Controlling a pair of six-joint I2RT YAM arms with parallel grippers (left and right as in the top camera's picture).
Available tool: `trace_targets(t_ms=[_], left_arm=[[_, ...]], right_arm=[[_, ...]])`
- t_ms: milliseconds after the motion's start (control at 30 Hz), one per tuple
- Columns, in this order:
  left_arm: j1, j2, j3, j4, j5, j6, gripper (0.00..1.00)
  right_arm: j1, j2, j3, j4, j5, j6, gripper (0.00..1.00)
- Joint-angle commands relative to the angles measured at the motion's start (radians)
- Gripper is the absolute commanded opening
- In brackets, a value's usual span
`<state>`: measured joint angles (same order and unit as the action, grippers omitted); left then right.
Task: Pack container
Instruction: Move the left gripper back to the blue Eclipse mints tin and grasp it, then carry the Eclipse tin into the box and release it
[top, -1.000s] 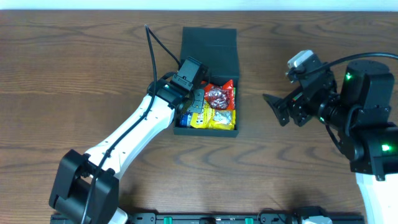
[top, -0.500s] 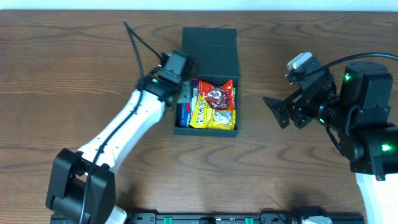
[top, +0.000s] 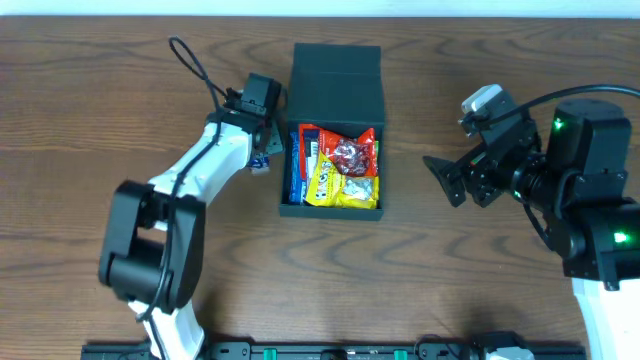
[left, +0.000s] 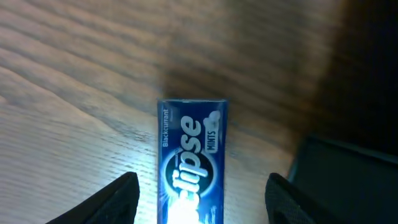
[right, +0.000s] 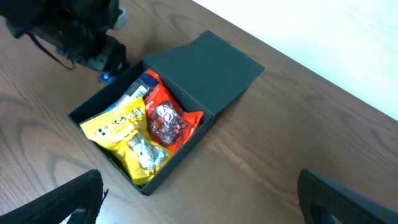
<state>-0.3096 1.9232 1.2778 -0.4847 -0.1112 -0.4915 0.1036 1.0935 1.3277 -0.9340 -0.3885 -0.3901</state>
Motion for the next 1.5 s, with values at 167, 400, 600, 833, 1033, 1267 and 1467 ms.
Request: trace_targets(t_ms=[167, 400, 600, 833, 1033, 1267, 1467], left_arm=[[0.003, 0.100, 0.008, 0.041, -0.019, -0.075, 0.66], [0.004, 0.111, 0.008, 0.056, -0.023, -0.093, 0.46], [0.004, 0.110, 0.008, 0.053, -0.022, -0.092, 0.32], [0.033, 0.045, 0.118, -0.089, -0.036, 0.020, 0.14], [0.008, -0.106, 0.206, -0.143, -0.032, 0.122, 0.09], [-0.124, -0.175, 0.206, -0.154, 0.083, 0.121, 0.10], [-0.283, -0.175, 0.204, -0.169, 0.129, 0.091, 0.18]], right_arm=[[-0.007, -0.005, 0.010, -0.003, 0.000, 0.016, 0.99], [-0.007, -0.005, 0.010, 0.000, 0.000, 0.016, 0.99], [-0.007, -0.005, 0.010, 0.003, 0.000, 0.016, 0.99], [-0.007, -0.005, 0.010, 0.014, 0.000, 0.016, 0.99], [-0.007, -0.005, 0.010, 0.017, 0.000, 0.016, 0.99], [-0.007, -0.005, 0.010, 0.018, 0.000, 0.016, 0.99], [-0.007, -0.005, 0.010, 0.018, 0.000, 0.016, 0.99]])
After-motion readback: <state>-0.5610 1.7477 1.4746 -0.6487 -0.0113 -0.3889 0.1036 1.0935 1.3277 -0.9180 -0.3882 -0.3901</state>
